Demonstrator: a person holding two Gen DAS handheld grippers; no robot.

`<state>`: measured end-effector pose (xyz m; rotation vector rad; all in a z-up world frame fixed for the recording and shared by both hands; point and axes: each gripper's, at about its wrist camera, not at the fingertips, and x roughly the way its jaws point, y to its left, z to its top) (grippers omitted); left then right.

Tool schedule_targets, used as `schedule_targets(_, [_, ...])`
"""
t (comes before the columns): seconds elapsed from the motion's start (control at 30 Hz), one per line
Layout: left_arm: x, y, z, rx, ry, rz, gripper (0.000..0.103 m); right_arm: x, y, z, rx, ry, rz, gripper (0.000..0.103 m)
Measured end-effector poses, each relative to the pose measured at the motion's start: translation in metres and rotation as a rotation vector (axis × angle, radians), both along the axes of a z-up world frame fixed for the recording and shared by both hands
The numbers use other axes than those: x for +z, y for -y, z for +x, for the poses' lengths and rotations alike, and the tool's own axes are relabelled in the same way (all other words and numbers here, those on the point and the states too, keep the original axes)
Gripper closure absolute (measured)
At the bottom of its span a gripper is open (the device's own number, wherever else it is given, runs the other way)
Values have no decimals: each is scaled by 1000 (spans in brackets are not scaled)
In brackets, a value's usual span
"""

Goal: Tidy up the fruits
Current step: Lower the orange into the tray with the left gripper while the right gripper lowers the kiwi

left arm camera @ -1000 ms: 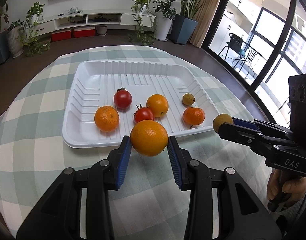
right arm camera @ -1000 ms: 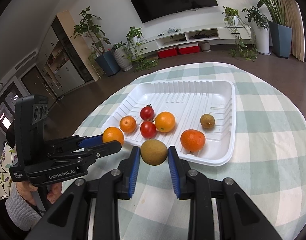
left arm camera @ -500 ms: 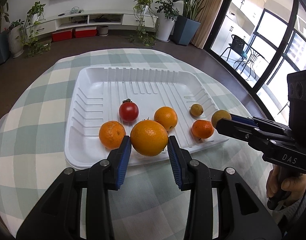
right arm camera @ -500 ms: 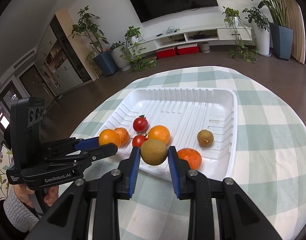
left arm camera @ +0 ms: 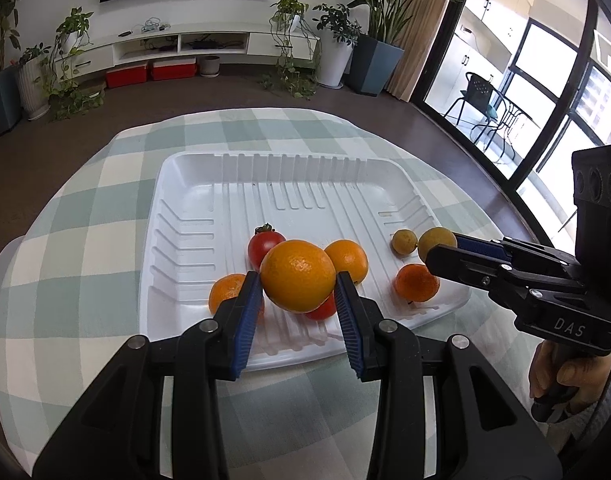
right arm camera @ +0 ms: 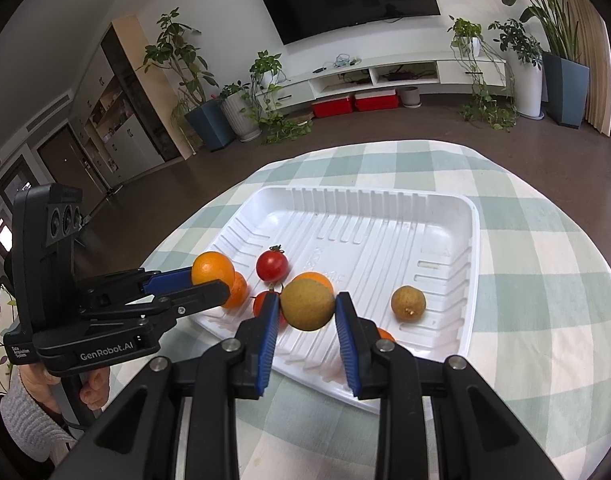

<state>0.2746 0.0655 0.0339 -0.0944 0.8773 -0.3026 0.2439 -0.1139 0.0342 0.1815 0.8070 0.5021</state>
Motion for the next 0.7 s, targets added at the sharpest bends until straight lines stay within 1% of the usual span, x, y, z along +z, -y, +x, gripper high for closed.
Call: schedule_targets(0.7, [-14, -12, 40, 35, -28, 25, 68, -12, -3, 34, 2, -20, -34, 72])
